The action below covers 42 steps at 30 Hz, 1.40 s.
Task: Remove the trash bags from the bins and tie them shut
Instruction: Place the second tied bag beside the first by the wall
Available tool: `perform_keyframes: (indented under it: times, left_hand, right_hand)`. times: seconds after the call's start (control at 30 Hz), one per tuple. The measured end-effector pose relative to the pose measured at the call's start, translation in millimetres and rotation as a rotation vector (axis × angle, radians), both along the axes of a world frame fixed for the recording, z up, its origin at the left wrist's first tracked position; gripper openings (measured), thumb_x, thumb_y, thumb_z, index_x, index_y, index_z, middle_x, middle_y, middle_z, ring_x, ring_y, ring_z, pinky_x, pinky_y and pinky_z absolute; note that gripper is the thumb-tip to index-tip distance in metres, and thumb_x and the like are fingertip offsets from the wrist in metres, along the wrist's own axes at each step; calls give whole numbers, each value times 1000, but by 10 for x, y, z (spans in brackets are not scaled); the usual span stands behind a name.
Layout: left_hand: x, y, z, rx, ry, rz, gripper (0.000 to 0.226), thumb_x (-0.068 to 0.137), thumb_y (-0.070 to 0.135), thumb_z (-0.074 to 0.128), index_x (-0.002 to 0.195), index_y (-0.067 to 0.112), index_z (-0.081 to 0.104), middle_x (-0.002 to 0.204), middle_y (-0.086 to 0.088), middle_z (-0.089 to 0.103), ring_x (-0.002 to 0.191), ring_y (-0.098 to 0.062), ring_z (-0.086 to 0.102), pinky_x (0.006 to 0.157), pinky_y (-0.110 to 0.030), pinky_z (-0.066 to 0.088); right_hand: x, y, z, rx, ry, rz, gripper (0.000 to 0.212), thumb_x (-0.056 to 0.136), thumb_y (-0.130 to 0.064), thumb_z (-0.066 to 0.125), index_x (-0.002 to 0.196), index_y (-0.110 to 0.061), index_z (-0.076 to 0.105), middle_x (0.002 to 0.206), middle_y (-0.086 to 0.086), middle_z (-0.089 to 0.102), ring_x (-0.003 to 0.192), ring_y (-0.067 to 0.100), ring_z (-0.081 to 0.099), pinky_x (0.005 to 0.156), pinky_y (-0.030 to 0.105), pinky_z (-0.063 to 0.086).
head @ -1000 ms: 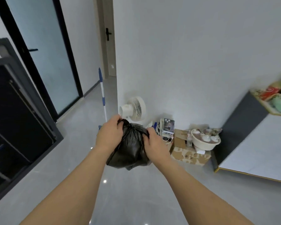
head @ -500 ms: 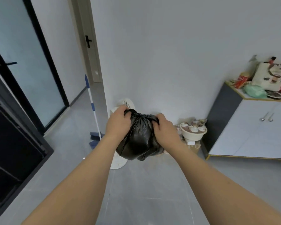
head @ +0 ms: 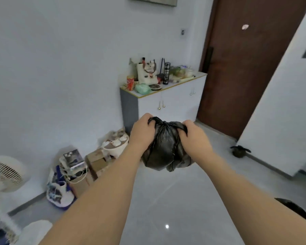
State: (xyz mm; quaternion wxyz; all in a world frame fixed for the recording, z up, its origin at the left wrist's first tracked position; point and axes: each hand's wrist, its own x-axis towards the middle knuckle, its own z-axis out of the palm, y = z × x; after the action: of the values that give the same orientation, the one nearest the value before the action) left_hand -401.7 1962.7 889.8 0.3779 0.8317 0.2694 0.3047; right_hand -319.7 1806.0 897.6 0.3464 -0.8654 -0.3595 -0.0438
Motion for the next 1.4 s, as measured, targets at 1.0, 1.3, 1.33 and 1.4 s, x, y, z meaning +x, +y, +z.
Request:
perform_keyframes:
  times: [1.0,1.3,1.33,1.4]
  left_hand:
    - [5644,-2284,-749,-32,328,-741,13,91,26,56,91,17,66,87,0,69,85,-19,63,68,-30,45]
    - [7259,-2866,-717,43,240,-672,16,92,17,52,89,16,69,88,4,69,84,-15,62,75,-31,48]
    - [7390,-2886,-724,45,249,-668,16,92,17,52,89,17,69,88,4,70,84,-15,62,75,-32,49]
    - [7744,-2897,-745,55,265,-654,17,92,17,53,89,17,69,88,4,70,84,-16,62,73,-31,48]
  right_hand:
    - [4751,-2662,-631,83,187,-584,12,95,-24,48,103,-19,56,94,-1,64,88,21,59,79,39,50]
    - [6400,-3248,-767,81,202,-562,17,95,-27,49,104,-15,56,98,2,65,92,23,58,83,40,48]
    - [6544,-3270,-778,77,218,-557,17,95,-28,49,104,-16,56,98,2,65,93,24,58,84,41,48]
    - [6915,-3300,-805,72,239,-542,16,94,-28,49,105,-17,56,99,2,65,94,24,59,83,40,48]
